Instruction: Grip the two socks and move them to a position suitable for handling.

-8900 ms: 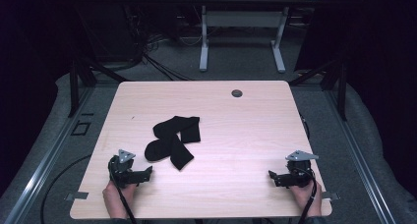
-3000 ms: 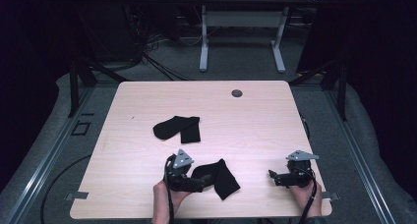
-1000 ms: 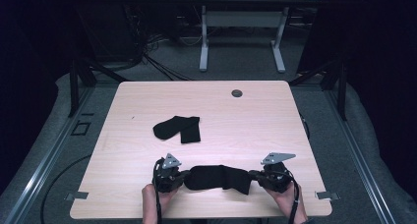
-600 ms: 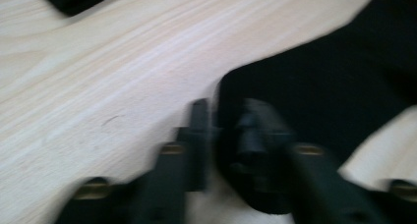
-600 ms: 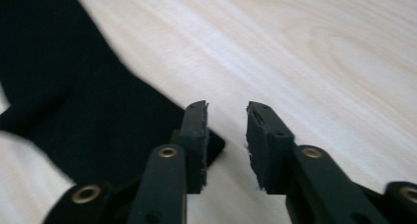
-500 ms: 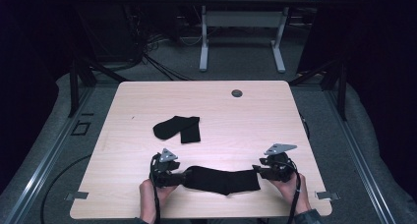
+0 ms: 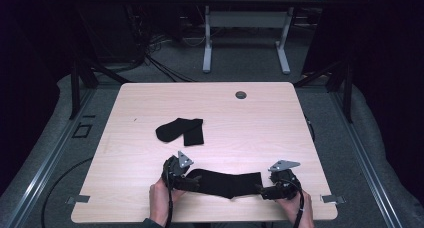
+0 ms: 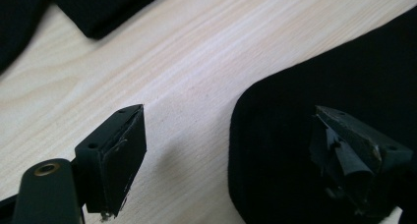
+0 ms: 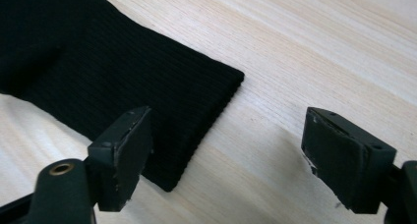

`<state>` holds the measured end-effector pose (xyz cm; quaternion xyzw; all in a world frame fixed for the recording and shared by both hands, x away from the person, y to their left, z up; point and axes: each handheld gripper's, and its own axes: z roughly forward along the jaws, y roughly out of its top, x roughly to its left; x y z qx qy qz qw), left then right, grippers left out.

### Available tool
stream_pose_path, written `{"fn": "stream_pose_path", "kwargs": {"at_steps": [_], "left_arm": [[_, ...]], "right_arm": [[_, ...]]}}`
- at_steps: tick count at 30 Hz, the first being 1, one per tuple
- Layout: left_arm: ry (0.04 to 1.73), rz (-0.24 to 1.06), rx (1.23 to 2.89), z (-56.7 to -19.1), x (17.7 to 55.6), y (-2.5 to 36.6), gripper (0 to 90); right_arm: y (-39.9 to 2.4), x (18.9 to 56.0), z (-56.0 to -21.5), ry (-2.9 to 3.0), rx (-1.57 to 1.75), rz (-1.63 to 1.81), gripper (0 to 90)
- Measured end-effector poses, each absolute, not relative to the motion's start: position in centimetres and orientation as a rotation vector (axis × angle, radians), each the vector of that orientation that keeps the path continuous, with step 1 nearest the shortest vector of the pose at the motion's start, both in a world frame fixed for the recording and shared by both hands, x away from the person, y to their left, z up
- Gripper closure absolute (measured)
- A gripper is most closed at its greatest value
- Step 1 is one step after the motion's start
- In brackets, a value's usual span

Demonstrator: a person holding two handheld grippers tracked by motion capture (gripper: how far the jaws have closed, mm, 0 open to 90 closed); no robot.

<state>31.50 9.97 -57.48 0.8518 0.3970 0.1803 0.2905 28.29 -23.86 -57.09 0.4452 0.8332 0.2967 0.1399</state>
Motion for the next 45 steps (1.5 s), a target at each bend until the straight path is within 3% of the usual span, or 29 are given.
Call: {"fn": "stream_pose_path", "kwargs": {"at_steps": [11,21,30,41,45], "left_arm": [[1.04,0.51,2.281,-57.6,30.4,10.0,13.2],[1.063,0.402,2.236,-58.0,29.2,11.4,13.3],[1.064,0.4,2.238,-58.0,28.2,11.6,14.3],[1.051,0.398,2.248,-57.7,28.2,11.7,12.0],[1.074,0.4,2.202,-56.9,28.3,12.3,9.7]], "right_arm": [[-24.0,28.9,-57.3,2.442,1.239,0.822,15.7],[-24.1,28.9,-57.3,2.48,1.185,0.82,14.3],[-24.2,28.8,-57.5,2.484,1.182,0.845,12.9],[-24.6,28.9,-57.9,2.475,1.193,0.887,0.0],[-25.7,29.1,-57.5,2.417,1.237,1.002,0.0]]}}
